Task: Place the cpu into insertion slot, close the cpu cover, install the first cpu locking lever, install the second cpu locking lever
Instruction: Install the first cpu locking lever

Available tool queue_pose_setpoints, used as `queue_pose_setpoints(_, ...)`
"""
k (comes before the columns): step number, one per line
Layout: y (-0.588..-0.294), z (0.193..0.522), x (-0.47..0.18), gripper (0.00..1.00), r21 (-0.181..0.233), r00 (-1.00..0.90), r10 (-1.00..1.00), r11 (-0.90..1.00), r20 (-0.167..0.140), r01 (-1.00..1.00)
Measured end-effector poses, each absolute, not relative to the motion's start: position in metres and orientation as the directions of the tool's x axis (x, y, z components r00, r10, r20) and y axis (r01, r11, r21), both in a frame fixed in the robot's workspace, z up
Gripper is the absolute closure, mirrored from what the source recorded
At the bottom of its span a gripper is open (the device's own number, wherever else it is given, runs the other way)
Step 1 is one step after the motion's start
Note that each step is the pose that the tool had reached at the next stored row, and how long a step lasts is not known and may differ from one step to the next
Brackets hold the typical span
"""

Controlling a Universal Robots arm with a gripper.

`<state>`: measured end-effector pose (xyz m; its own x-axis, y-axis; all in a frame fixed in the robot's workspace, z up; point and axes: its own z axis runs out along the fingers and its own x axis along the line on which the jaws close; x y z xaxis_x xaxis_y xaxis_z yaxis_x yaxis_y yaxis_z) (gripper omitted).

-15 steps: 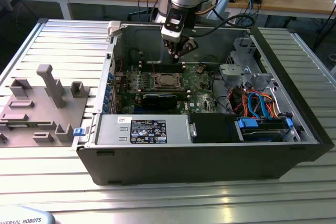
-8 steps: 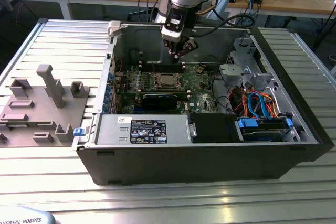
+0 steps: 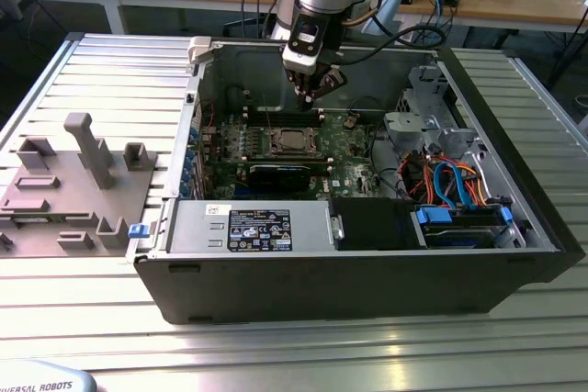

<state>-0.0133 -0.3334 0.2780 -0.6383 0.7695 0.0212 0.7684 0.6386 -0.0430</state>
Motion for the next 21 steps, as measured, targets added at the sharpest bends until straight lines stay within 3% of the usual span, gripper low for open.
queue_pose_setpoints(21, -0.3334, 0.2780, -0.0132, 0.89, -0.043, -0.652, 0.758, 0.652, 0.021, 0.757)
